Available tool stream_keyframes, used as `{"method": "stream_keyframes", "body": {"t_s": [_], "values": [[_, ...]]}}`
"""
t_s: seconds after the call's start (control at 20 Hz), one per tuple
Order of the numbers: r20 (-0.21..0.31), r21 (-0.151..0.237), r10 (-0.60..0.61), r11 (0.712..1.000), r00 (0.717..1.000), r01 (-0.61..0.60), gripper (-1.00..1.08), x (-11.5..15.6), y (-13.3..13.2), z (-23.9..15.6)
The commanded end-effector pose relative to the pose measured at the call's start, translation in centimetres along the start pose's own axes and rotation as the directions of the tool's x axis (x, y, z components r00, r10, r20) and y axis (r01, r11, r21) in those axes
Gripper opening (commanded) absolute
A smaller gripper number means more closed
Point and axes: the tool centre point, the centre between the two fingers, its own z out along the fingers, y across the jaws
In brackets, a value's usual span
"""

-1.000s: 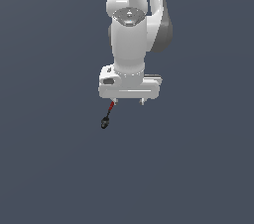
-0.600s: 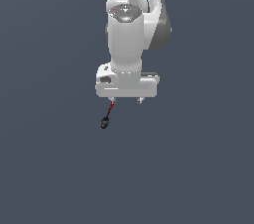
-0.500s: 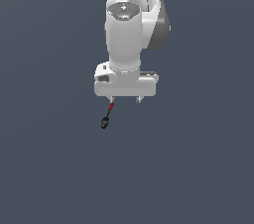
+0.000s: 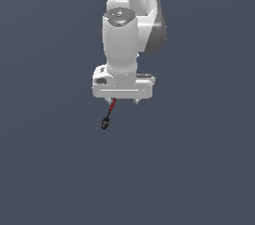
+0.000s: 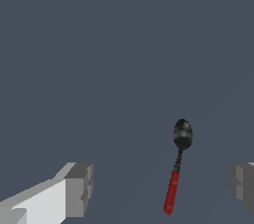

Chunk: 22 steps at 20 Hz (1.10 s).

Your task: Pick up the object and move it to a goal position.

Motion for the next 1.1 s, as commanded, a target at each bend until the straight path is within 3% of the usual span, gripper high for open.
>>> {"method": "stream_keyframes", "body": {"t_s": [0.0, 0.6, 1.05], "values": [[0.007, 0.000, 0.011, 1.000, 1.000, -0.011, 1.00, -0.5, 0.7, 1.3], [0.057, -0.008, 0.102, 0.995, 0.993, -0.102, 1.00, -6.2, 6.6, 11.1], [0.077, -0.016, 0.139, 0.990, 0.987, -0.138, 1.00, -9.2, 8.7, 14.5]]}}
